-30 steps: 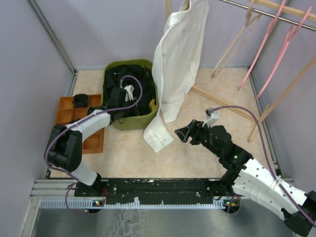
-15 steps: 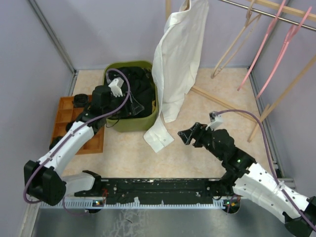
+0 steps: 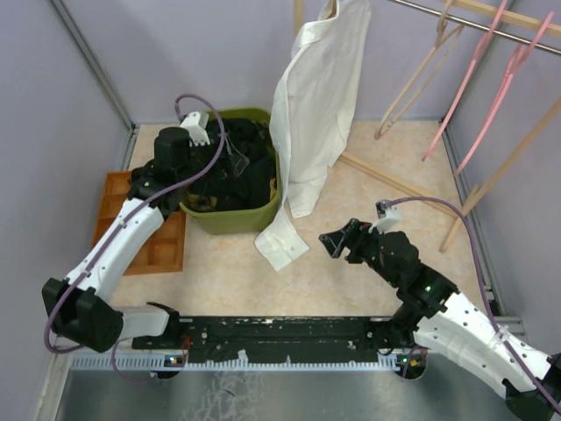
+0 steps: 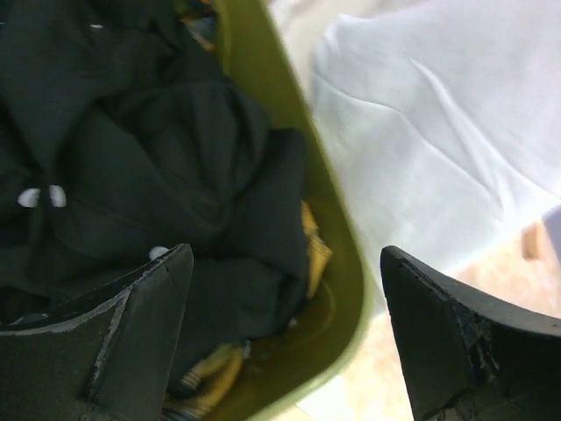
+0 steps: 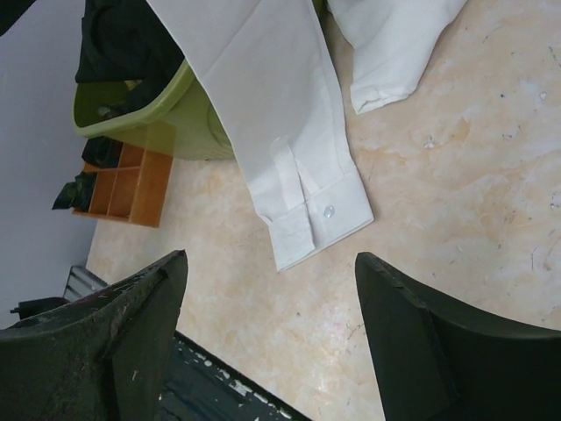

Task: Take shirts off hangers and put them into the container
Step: Adjust the shirt in the bin.

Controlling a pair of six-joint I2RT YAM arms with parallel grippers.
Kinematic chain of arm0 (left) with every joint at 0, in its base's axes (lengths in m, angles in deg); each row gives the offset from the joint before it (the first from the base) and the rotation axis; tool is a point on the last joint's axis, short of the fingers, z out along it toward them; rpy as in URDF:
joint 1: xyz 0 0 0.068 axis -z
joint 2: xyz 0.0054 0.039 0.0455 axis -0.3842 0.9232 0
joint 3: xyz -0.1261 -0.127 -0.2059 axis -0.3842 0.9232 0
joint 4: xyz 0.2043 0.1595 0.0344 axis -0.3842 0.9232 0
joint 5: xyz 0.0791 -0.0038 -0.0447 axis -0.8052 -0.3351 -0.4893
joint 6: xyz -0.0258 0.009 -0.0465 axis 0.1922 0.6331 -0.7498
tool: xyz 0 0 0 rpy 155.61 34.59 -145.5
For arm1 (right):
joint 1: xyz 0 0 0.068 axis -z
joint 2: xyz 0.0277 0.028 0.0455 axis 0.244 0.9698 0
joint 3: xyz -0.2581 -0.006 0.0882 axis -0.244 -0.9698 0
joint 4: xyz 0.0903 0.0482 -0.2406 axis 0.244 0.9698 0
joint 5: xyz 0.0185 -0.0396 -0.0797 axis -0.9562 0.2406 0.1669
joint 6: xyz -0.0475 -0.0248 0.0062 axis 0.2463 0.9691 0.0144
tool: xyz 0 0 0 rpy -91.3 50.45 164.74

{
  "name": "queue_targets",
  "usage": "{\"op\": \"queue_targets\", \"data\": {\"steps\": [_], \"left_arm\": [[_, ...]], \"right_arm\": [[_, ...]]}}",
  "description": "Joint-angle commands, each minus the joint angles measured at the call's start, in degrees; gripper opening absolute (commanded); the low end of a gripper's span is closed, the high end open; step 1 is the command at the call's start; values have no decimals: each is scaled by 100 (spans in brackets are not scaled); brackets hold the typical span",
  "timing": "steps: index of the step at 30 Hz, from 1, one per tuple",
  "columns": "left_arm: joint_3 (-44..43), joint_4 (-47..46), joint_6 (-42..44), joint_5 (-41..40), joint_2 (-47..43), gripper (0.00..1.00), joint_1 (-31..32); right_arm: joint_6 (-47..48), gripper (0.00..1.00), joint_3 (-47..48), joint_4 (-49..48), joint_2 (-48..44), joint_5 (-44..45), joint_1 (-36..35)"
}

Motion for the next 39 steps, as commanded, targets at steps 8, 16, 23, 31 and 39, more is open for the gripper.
{"op": "queue_targets", "data": {"steps": [8, 16, 23, 31, 39], "left_arm": [[101, 567, -105, 731, 1877, 86, -300], [491, 56, -125, 631, 531, 95, -300], [1595, -421, -245, 365, -1069, 99, -300], [2884, -522, -317, -381, -3054, 99, -300], [3366, 14, -464, -1002, -4448, 99, -300]], "right_arm": [[-84, 78, 217, 155, -62, 144, 7], [-16, 78, 296, 122, -110, 201, 7], [206, 81, 424, -131, -111, -13, 8], [750, 91, 722, -620, -57, -568, 8], [1468, 88, 1902, -175, 699, -640, -3]]}}
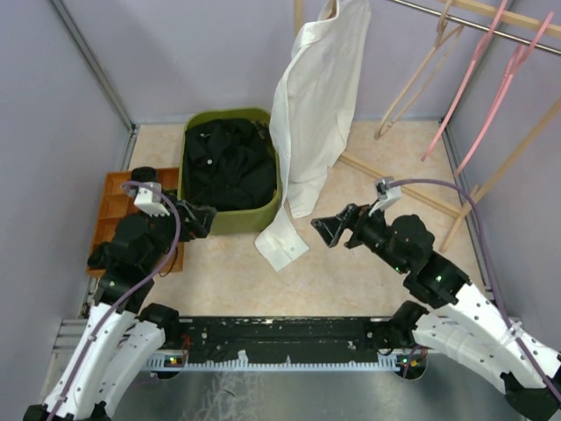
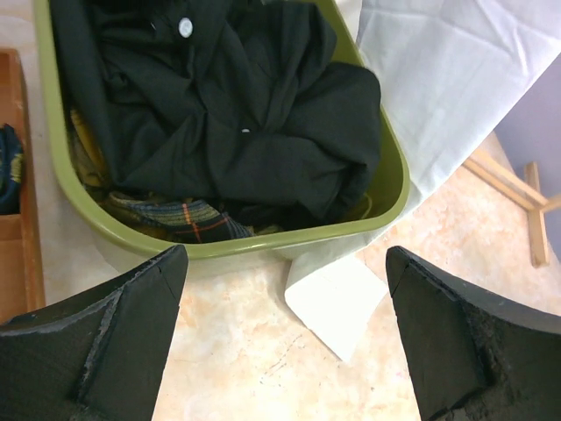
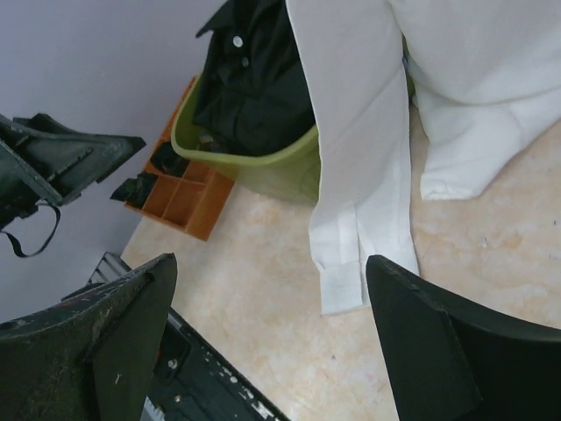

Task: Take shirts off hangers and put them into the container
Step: Adjust the shirt in the bin, then pick up the hanger from the clothesline.

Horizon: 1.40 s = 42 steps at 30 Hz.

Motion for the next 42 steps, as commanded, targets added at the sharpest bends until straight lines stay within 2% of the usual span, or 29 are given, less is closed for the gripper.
{"op": "queue_targets", "data": {"steps": [1, 4, 12, 17, 23, 32, 35, 42], "left_arm": [[151, 225, -162, -393, -499, 99, 9], [183, 342, -230, -399, -598, 99, 9], [230, 571, -204, -460, -481, 99, 9], [309, 484, -193, -349, -550, 99, 9], [-162, 973, 415, -608, -370, 99, 9], [-73, 844, 387, -812, -442, 99, 9], [-49, 808, 397, -829, -487, 99, 9], [-37, 782, 414, -779, -454, 99, 9]], "right_arm": [[621, 88, 1102, 209, 525, 93, -20], [1073, 85, 1610, 475, 910, 464, -218], [1873, 86, 2641, 927, 1974, 2139, -1087], [2046, 88, 3026, 842, 2433, 2461, -1099], [2230, 90, 3773, 1003, 3063, 2800, -1096], [2451, 92, 4431, 613, 3689, 3665, -1091], [2670, 97, 4733, 549, 3940, 3953, -1067], [2309, 99, 5866, 1131, 4582, 3398, -444]]}}
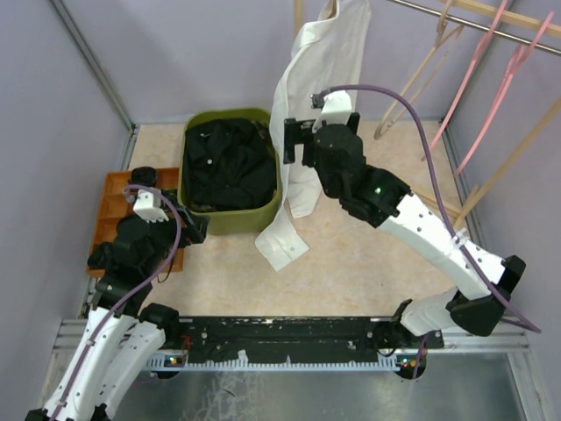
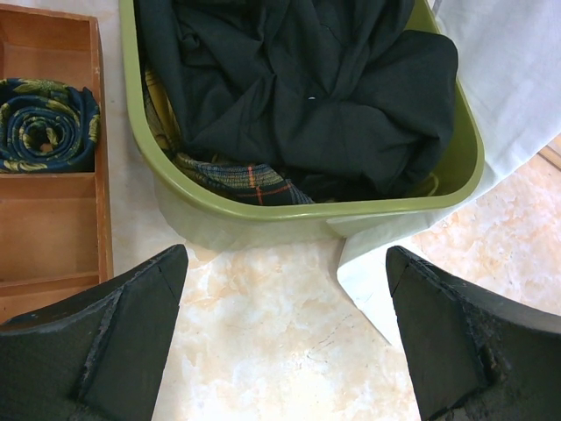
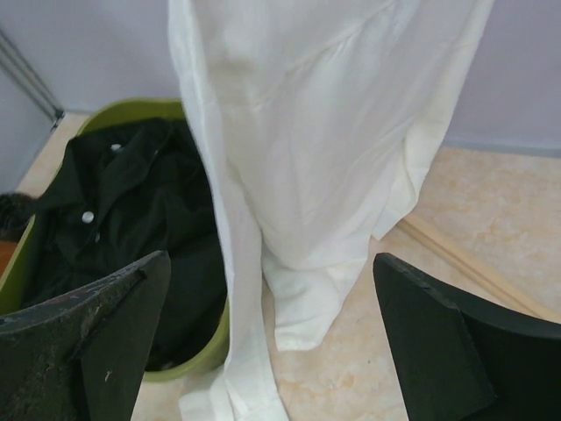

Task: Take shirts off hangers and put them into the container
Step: Pick up the hanger from the clothesline.

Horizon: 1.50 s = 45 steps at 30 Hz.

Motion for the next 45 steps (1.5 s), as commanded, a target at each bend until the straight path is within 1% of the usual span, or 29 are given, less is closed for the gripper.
{"op": "queue_targets", "data": {"steps": [1, 4, 9, 12, 14, 16, 18, 20, 22, 23, 25, 27, 28, 30, 31, 35, 39, 41, 44, 45], "left_arm": [[-61, -39, 87, -43, -24, 99, 9], [-40, -56, 82, -58, -36, 99, 9], [-44, -57, 84, -30, -53, 99, 7], [-27, -86, 89, -4, -46, 99, 9], [-34, -84, 95, 6, -26, 99, 8], [-31, -75, 96, 14, -18, 99, 6], [-27, -83, 95, 15, -20, 99, 9], [-26, -92, 99, 30, -10, 99, 6], [-25, -92, 102, 32, -3, 99, 7], [-26, -92, 105, 34, -2, 99, 8], [-35, -84, 115, 36, 4, 99, 9], [-28, -83, 113, 24, -4, 99, 9], [-27, -83, 107, 18, -10, 99, 9], [-26, -88, 119, 14, -4, 99, 9], [-26, -92, 119, 32, 2, 99, 9], [-25, -103, 132, 54, 16, 99, 9], [-26, -101, 132, 70, 29, 99, 9], [-22, -101, 131, 74, 32, 99, 4], [-26, -101, 130, 90, 49, 99, 8], [-26, -101, 133, 95, 51, 99, 6]], "right_arm": [[-192, 99, 878, 87, 238, -151, 421], [-252, 99, 1113, -183, 364, -106, 525], [-608, 99, 1681, -302, 643, 82, 629], [-822, 99, 1991, -380, 887, -310, 665], [-923, 99, 2370, -236, 1169, -663, 670], [-960, 99, 2793, -6, 1510, -820, 669], [-926, 99, 3225, 172, 2060, -738, 667], [-868, 99, 3847, 495, 2481, -523, 665], [-811, 97, 4326, 556, 2783, 82, 665], [-690, 95, 4395, 382, 2862, 364, 669], [-361, 94, 4457, 84, 2978, 791, 670], [-157, 92, 4560, -18, 3053, 1141, 697], [-141, 87, 4584, -19, 3054, 1213, 729], [-241, 82, 4545, 65, 2993, 1274, 823], [-323, 77, 4483, 120, 2927, 1270, 876], [-480, 59, 3829, -55, 2473, 1008, 1049], [-632, 46, 3408, -34, 2146, 892, 1212], [-670, 46, 3334, -2, 2119, 854, 1266], [-611, 52, 3413, 83, 2196, 853, 1314], [-597, 52, 3459, 139, 2238, 839, 1337]]}}
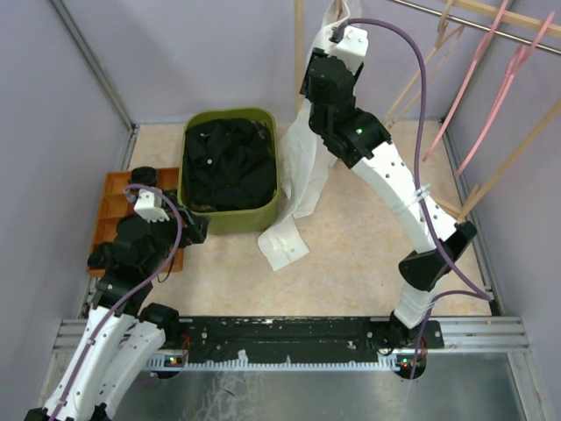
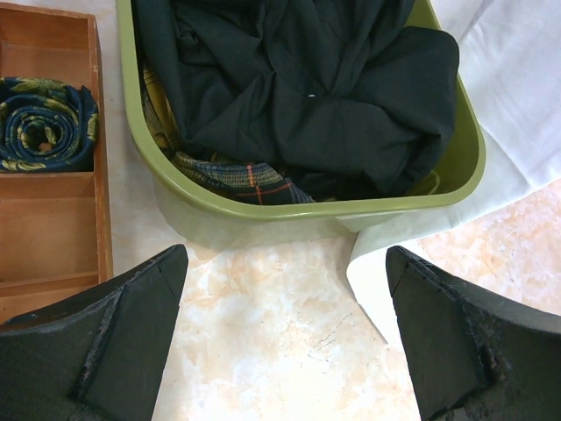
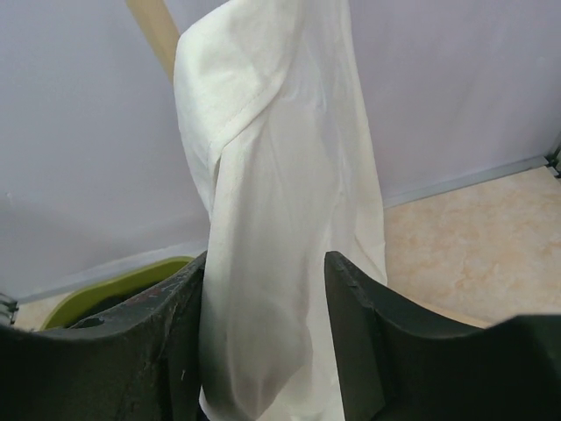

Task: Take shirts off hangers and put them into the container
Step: Pick up the hanger from the clothesline.

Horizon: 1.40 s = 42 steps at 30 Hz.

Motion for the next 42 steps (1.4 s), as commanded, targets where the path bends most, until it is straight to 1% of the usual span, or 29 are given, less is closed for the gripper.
{"op": "queue_targets", "data": {"steps": [1, 3, 5, 8, 9, 10, 11, 12, 14, 16, 18, 20, 23, 31, 38, 42], "left_arm": [[-26, -89, 106, 78, 16, 99, 8], [-27, -88, 96, 72, 15, 99, 8], [-26, -88, 98, 67, 16, 99, 9], [-26, -88, 104, 71, 36, 99, 8], [-26, -88, 104, 81, 34, 99, 9], [-26, -88, 106, 85, 40, 99, 9], [-26, -88, 105, 83, 42, 99, 7], [-26, -81, 105, 81, 45, 99, 8], [-22, -79, 98, 67, 34, 99, 9], [-25, -79, 99, 65, 46, 99, 9], [-26, -79, 96, 64, 47, 99, 9], [-26, -79, 97, 69, 64, 99, 9], [-26, -70, 104, 75, 90, 99, 9], [-28, -59, 88, 63, 130, 99, 5], [-36, -61, 93, 80, 192, 99, 9], [-35, -53, 96, 81, 209, 99, 3]], "right_arm": [[-27, 52, 169, -11, -84, -48, 112], [-38, 49, 213, 77, -33, -134, 137], [49, 39, 123, 28, -81, -140, 136], [245, 27, -247, -330, -274, -89, 136], [344, 22, -409, -500, -358, -72, 137], [436, 20, -553, -663, -442, -48, 138], [536, 18, -694, -824, -466, -36, 136], [731, 17, -857, -1013, -684, -45, 132], [1237, 14, -1316, -1667, -914, -18, 134], [1589, 6, -1739, -2288, -1109, 69, 138], [1848, 0, -1983, -2686, -1230, 69, 137], [2019, 0, -2029, -2841, -1283, -24, 138], [2090, 0, -1972, -2790, -1285, -106, 138], [1811, 0, -2045, -2522, -1570, -267, 136], [1887, 0, -2025, -2574, -1799, -207, 132], [1789, 0, -1967, -2398, -1906, -155, 138]]}}
